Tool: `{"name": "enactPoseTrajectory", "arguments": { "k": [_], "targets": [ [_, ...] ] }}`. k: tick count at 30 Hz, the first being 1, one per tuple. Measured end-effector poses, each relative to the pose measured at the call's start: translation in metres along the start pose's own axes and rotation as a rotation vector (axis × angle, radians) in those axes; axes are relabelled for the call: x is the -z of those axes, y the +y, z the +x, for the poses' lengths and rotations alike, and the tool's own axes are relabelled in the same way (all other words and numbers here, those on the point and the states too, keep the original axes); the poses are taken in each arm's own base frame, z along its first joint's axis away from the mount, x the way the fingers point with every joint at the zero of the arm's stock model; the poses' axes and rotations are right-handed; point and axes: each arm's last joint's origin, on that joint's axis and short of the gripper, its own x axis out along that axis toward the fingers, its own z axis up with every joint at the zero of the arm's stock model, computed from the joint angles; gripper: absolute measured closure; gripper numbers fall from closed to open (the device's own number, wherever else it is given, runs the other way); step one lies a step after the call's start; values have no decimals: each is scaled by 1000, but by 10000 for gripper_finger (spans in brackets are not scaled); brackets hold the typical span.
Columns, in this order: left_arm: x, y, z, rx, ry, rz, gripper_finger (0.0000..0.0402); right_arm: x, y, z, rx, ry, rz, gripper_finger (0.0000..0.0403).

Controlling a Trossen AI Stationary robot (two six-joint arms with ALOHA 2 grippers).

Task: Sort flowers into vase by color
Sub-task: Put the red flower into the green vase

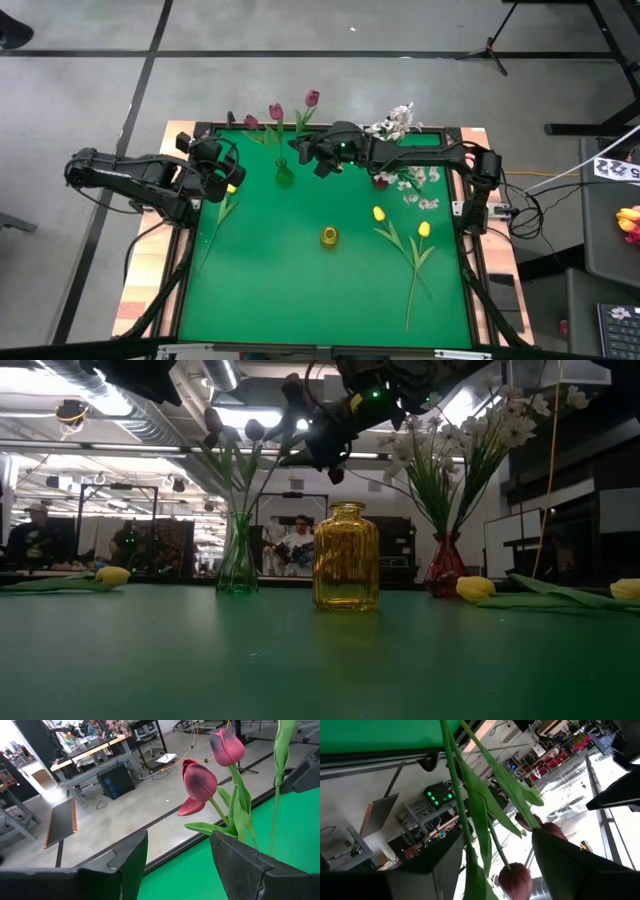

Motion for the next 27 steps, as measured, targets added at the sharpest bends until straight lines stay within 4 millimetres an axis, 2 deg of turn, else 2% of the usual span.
{"name": "enactPoseTrajectory", "arguments": {
  "k": [13,20,23,27],
  "targets": [
    [0,0,0,0,0,0,188,12,-4,-1,-33,186,3,166],
    [0,0,0,0,0,0,188,13,-3,-2,-78,219,-9,168],
    [0,0,0,0,0,0,188,13,-3,-2,-77,221,-9,184],
    [0,0,0,0,0,-2,188,13,-3,-2,-84,231,-7,234]
  ]
}}
